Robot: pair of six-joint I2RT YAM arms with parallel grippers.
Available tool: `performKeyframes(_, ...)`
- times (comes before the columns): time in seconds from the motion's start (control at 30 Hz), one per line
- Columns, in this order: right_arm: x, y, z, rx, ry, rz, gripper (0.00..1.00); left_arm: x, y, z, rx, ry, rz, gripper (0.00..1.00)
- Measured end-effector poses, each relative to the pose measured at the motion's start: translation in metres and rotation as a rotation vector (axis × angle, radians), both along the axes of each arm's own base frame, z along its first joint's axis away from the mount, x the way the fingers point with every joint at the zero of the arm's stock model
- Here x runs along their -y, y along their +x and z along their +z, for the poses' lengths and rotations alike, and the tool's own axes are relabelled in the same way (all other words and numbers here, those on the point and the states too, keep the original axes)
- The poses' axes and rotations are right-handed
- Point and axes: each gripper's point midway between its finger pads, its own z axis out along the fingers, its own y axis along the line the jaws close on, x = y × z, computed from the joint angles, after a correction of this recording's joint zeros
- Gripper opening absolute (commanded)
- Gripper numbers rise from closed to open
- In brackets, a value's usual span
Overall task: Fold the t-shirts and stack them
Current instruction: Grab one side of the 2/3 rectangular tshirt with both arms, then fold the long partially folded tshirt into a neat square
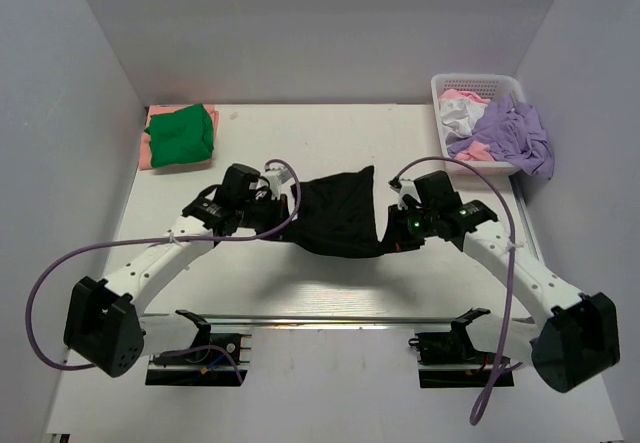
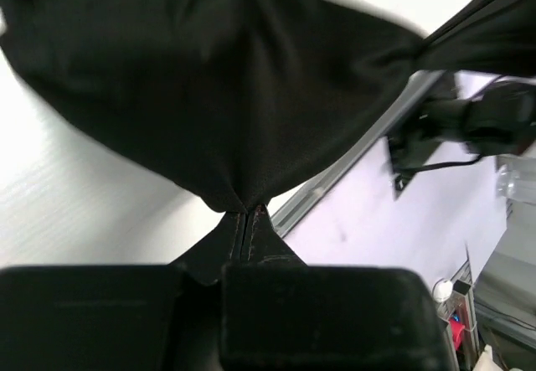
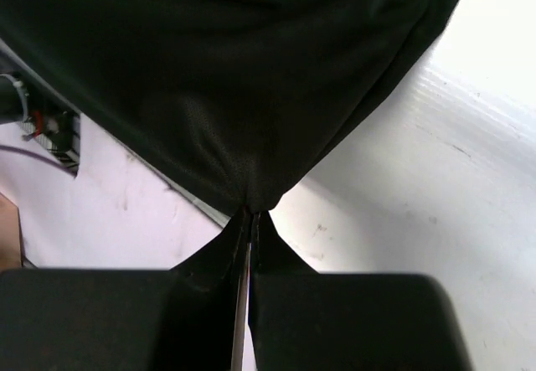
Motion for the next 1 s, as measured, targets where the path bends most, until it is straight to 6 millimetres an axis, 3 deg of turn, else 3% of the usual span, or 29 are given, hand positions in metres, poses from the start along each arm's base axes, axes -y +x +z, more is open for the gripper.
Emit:
performKeyframes(0.1, 0.001, -0.001, 0.02, 0.034, 0.013, 0.005, 0.0, 0.004, 0.004, 0.029, 0.039, -0.031, -0.007, 0.0)
performKeyframes(0.17, 0.002, 0.003, 0.028, 0.057, 0.01, -0.009, 0.0, 0.003, 0.005, 0.036, 0.043, -0.038, -0.005, 0.0)
performKeyframes(0.3, 0.008, 0.019, 0.032, 0.077, -0.032, -0.068, 0.0, 0.0, 0.016, 0.034, 0.015, 0.009, 0.034, 0.0)
performKeyframes(0.63, 0.008, 0.071, 0.027, 0.07, -0.024, -0.214, 0.0, 0.006, 0.079, 0.036, 0.086, 0.046, 0.185, 0.0)
performKeyframes(0.83, 0.006, 0.12, 0.037, 0.108, -0.007, -0.279, 0.0, 0.005, 0.112, 0.019, 0.091, 0.042, 0.255, 0.0)
performKeyframes(1.0, 0.007, 0.142, 0.03, 0.095, -0.009, -0.302, 0.0, 0.008, 0.142, 0.013, 0.102, 0.03, 0.281, 0.0)
